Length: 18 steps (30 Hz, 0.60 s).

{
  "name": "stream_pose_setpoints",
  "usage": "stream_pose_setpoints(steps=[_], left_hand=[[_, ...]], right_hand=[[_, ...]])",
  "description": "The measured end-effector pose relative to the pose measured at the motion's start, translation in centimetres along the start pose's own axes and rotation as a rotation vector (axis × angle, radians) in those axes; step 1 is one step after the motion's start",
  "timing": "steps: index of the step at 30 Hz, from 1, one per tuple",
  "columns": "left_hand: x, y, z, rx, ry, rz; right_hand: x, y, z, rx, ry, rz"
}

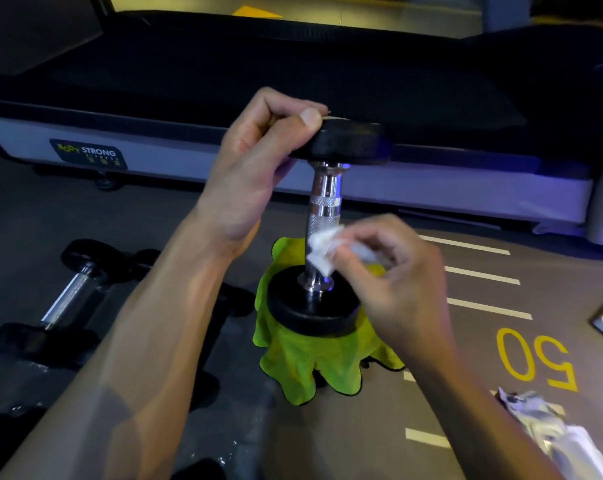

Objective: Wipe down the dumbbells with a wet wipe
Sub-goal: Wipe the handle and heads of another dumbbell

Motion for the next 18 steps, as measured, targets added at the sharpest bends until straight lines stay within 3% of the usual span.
stream_pose_setpoints(steps=[3, 10, 14, 18], left_hand=[[-0.1, 0.3, -0.1, 0.021, -0.017, -0.003], [-0.2, 0.7, 0.6, 0.242, -0.214, 0.056], [-0.7, 0.8, 0.8, 0.403, -0.242, 0.080], [-1.3, 1.5, 0.8, 0.366, -0.219, 0.086]], right_hand=[[1.0, 0.0, -0.7, 0.046, 0.034, 0.090], [-1.2, -0.2, 1.2, -0.076, -0.095, -0.172], [-1.2, -0.5, 0.5, -0.094, -0.092, -0.206], [-1.2, -0.2, 1.4, -0.095, -0.197, -0.226]])
Point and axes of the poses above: each hand's wrist, its own x-axis towards the middle knuckle, its own y-axis out of the back of the hand, z = x × y, the point moved 3 cm from there along x, towards the middle knuckle, and after that the axes turned 3 degrees about -y, right-handed, at the moved point
